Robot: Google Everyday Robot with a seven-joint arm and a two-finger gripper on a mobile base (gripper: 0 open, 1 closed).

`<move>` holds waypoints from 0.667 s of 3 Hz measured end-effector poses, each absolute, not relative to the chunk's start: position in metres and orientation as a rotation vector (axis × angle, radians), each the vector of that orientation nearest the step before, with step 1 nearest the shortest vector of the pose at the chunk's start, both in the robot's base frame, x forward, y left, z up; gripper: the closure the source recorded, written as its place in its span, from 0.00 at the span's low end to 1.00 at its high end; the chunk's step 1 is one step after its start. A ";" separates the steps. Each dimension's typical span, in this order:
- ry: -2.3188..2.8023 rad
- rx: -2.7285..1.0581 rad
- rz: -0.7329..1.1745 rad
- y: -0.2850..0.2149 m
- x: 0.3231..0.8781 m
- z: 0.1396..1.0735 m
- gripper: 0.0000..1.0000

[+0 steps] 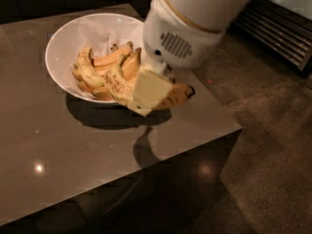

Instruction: Pick banana from white bowl

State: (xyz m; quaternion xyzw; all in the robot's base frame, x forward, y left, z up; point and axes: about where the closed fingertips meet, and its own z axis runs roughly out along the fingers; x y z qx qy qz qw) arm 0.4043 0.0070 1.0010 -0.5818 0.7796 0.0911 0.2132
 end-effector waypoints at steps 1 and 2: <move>2.205 -1.542 0.248 -0.013 0.356 0.995 1.00; 2.205 -1.542 0.248 -0.013 0.356 0.995 1.00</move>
Offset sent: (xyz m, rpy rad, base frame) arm -0.0352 -0.0181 -0.0069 0.0123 0.0111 -0.0561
